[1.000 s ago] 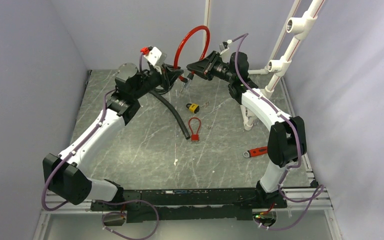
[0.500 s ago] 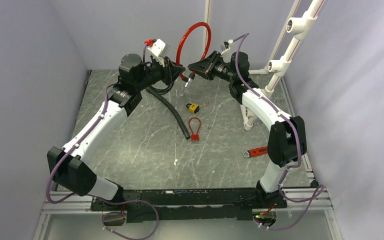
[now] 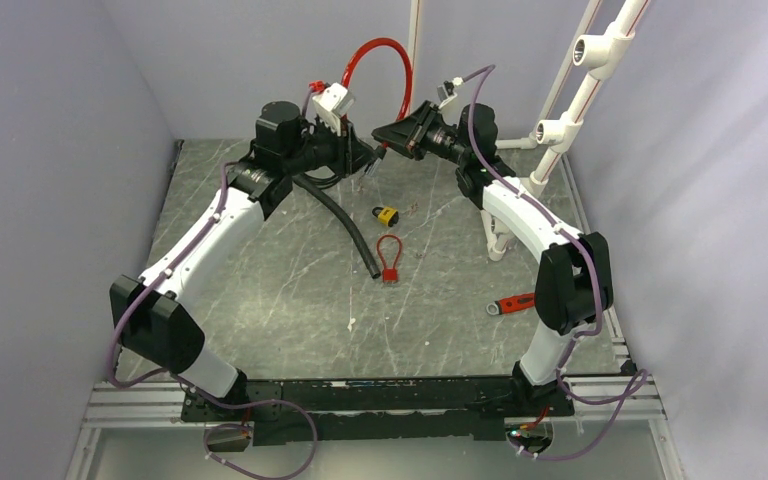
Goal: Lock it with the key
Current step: Lock the lock.
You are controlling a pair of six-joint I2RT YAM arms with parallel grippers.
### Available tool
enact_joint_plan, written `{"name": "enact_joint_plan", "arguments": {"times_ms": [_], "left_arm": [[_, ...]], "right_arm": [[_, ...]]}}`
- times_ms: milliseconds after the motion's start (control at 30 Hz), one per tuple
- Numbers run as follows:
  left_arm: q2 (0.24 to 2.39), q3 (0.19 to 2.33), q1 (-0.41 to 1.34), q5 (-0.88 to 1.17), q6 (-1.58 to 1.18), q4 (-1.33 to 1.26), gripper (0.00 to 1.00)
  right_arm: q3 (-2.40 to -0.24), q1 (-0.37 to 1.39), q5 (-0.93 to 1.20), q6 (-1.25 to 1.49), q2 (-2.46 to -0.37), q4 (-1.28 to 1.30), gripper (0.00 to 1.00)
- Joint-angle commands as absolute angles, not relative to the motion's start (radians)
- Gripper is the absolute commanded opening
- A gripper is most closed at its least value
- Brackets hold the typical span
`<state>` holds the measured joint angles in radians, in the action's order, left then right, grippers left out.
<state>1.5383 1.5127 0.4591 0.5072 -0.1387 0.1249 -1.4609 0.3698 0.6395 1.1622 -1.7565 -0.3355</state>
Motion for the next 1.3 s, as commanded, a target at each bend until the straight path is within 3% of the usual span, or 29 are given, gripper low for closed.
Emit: {"name": "enact_joint_plan", "arguments": {"times_ms": [0,233,600,700,800,1033,1133,1267], "left_arm": [[1.564,1.537,0.457,0.529,-0.141,0.201,0.28],[1.600,1.582,0.457,0.536,-0.156,0.226,0.38],[1.637,1.643,0.458,0.539,-0.158,0.246,0.38],[1.650,1.663,0.460,0.530,-0.166,0.265,0.30],[1.657,1.670,0.466,0.501,-0.190,0.280,0.12],[1.654,1.660,0.489,0.496,-0.190,0.322,0.00],[1.613,1.603,0.477,0.439,-0.217,0.254,0.00],[1.513,1.479,0.442,0.376,-0.288,0.047,0.00]], "right_arm": [[-1.499,0.385,0.683,1.202,-1.716,-0.513,0.00],[-1.497,0.396,0.688,1.208,-1.717,-0.524,0.00],[-1.522,0.414,0.710,1.193,-1.735,-0.525,0.00],[-1.540,0.421,0.712,1.181,-1.747,-0.508,0.00],[-1.557,0.425,0.718,1.183,-1.759,-0.509,0.00],[-1.630,0.424,0.743,1.141,-1.797,-0.502,0.02],[-1.654,0.417,0.755,1.110,-1.806,-0.508,0.45],[-1.700,0.396,0.757,1.075,-1.819,-0.492,0.74]]}}
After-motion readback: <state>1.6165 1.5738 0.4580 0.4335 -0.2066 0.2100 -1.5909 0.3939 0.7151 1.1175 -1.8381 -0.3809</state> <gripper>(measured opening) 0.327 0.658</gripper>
